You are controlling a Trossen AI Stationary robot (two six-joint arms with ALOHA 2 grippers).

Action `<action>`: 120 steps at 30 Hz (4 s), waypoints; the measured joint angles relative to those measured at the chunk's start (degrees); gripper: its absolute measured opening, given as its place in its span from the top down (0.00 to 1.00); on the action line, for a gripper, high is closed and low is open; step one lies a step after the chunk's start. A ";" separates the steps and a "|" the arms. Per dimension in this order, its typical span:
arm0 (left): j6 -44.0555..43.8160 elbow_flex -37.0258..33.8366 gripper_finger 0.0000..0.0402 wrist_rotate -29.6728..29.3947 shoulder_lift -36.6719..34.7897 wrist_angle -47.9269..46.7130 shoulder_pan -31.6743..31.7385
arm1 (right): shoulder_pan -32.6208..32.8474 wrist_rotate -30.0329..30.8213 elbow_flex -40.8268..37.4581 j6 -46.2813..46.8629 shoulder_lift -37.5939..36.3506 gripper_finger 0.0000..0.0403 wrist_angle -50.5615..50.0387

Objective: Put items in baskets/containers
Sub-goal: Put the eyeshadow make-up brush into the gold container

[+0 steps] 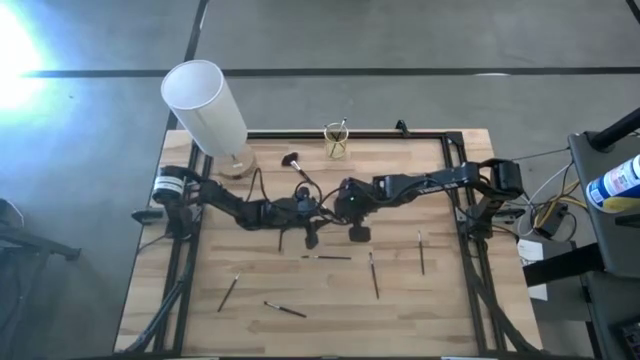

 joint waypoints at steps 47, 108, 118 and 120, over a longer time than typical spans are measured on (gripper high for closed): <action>-1.07 -4.67 0.99 -2.21 -4.01 1.87 1.92 | 3.46 19.33 -3.01 6.37 -9.71 0.84 -6.38; 0.63 -5.67 0.99 -0.59 -7.85 42.18 5.97 | -2.09 16.56 -41.84 15.73 -17.10 0.96 98.14; 0.67 -6.14 0.99 -0.59 -7.86 42.06 5.97 | -2.13 16.60 -36.15 17.42 -17.11 0.74 95.78; 0.67 -6.12 0.99 -0.59 -7.87 42.05 5.97 | -2.20 16.62 -34.98 18.29 -17.11 0.70 94.19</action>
